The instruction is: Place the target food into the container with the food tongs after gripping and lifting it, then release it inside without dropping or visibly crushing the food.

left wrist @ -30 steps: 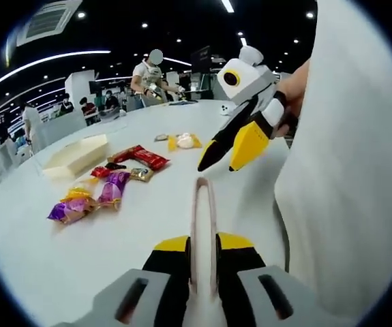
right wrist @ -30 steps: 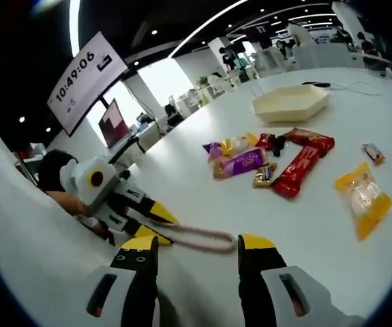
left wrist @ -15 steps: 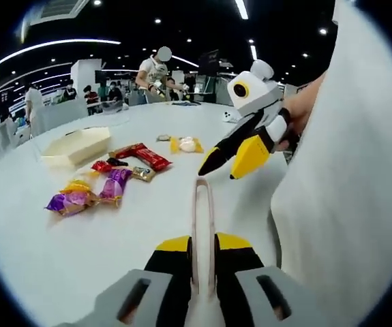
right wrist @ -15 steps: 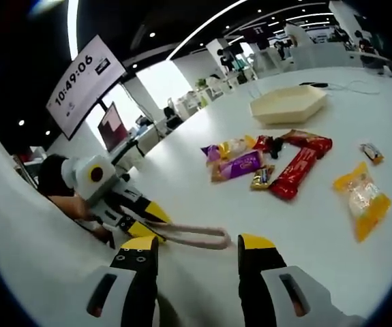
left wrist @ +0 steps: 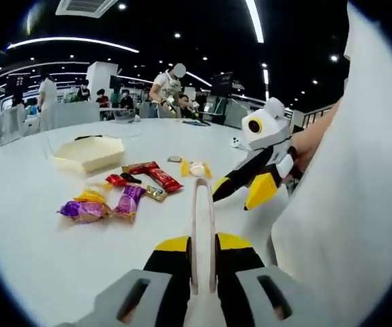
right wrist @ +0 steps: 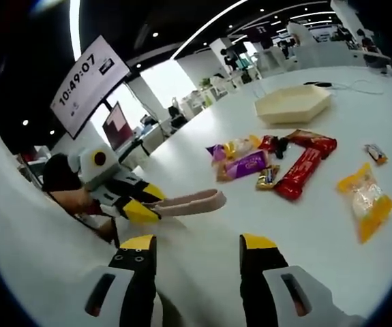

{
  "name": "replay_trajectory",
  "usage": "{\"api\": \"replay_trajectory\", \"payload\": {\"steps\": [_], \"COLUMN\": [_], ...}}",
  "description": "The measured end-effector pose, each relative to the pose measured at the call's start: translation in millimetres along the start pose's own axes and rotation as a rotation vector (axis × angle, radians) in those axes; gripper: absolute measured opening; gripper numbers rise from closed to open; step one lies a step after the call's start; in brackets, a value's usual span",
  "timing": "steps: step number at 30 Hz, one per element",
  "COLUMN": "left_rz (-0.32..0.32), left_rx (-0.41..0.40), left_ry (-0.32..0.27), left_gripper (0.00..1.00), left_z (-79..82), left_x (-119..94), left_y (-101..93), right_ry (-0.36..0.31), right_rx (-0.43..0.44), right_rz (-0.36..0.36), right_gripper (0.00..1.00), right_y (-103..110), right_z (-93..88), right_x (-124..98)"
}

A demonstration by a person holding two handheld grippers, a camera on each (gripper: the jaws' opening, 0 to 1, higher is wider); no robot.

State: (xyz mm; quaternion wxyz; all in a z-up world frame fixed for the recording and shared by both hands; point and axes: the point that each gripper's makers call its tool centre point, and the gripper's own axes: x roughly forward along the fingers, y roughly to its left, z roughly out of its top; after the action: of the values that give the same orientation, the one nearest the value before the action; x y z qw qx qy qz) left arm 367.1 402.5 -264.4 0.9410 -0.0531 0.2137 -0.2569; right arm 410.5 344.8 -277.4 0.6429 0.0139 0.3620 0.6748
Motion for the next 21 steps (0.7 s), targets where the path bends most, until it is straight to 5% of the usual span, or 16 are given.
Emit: {"api": "replay_trajectory", "payload": {"steps": [7,11,21], "left_rz": [-0.029,-0.037,-0.123], "left_rx": [-0.012,-0.004,-0.007], "left_ry": [-0.011,-0.009,-0.035], "left_gripper": [0.10,0.10,0.10], "left_z": [10.9,16.7,48.3], "left_x": [-3.4,-6.3,-14.4], "left_y": [-4.8,-8.5,-23.3], "right_ry": [-0.020,-0.021,-0.067], "right_rx": [0.002,0.011,-0.037], "right_rz": [0.034,0.156,0.196], "right_gripper": [0.52,0.55,0.55], "right_y": [3.9,30.2,44.3], "right_z": [9.6,13.7,40.9], "right_x": [-2.6,-3.6,-12.4]}}
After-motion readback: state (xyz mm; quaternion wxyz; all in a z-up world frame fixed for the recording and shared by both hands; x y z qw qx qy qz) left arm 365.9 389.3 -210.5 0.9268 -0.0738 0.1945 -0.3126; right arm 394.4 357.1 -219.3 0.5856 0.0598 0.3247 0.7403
